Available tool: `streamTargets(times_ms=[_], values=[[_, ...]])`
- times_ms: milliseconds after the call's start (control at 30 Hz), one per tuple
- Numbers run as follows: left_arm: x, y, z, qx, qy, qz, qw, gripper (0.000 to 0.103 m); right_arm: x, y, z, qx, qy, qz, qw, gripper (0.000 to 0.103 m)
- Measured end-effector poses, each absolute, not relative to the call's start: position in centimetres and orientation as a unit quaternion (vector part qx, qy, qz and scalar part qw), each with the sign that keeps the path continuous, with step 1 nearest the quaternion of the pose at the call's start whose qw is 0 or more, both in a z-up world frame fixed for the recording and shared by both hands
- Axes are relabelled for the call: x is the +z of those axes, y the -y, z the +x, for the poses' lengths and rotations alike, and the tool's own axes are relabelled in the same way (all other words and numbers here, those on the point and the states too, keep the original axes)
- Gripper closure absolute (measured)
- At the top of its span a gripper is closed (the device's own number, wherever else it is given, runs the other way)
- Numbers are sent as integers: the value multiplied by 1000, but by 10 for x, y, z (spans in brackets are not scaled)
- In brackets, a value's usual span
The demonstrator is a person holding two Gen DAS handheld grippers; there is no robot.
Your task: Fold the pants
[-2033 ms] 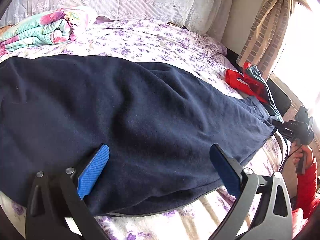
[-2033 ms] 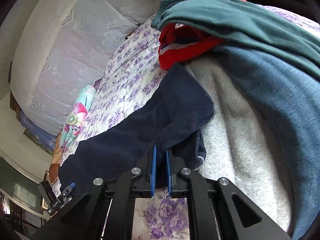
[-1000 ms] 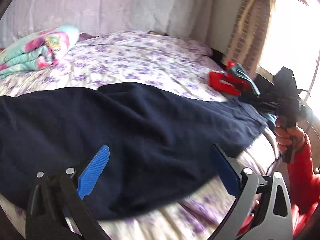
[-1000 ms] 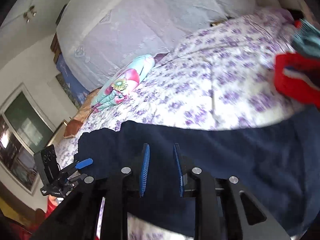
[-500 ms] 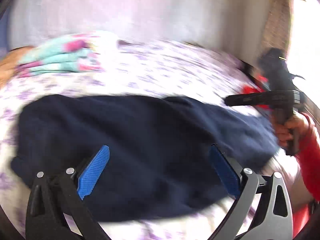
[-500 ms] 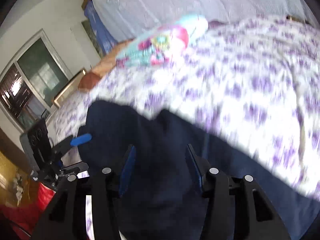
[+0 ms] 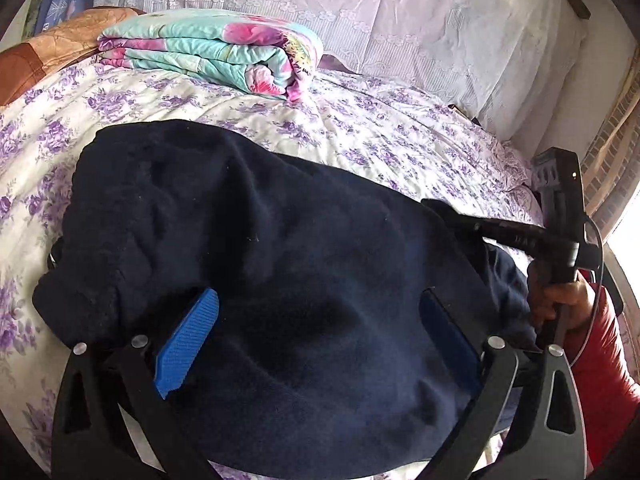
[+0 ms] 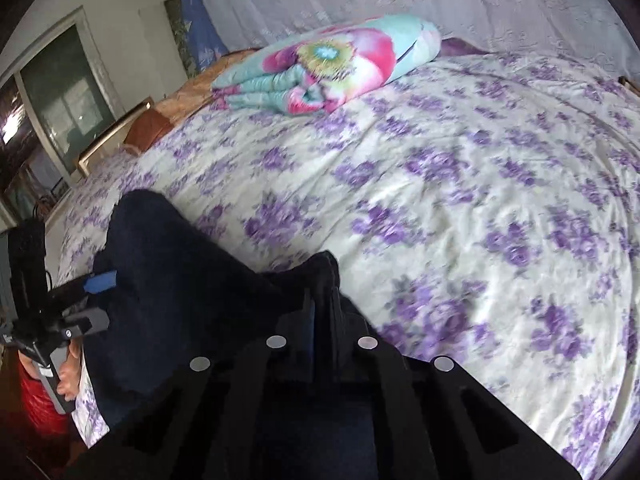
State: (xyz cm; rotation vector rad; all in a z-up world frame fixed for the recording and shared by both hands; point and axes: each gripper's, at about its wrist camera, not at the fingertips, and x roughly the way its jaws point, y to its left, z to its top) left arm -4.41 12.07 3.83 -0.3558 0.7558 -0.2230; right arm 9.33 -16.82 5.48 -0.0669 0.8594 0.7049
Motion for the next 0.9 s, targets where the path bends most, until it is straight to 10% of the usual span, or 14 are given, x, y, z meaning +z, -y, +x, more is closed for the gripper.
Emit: streamTargets(times_ms=[200,333,700,900], values=[[35,-133,-54,-80,-364,-196,907,5,4,170,128,303,-453,9,838,97],[40,-143,-65,-92,-339,-223,910,5,13,203,129,304,-439,110,838,69],[37,-133,-56,-29,-381,-119,916,6,13,195,79,294,-430,-5,854,69],[33,-149,-70,-17,-378,-132,916,29,46,234,44,265,-355,7,897,44]])
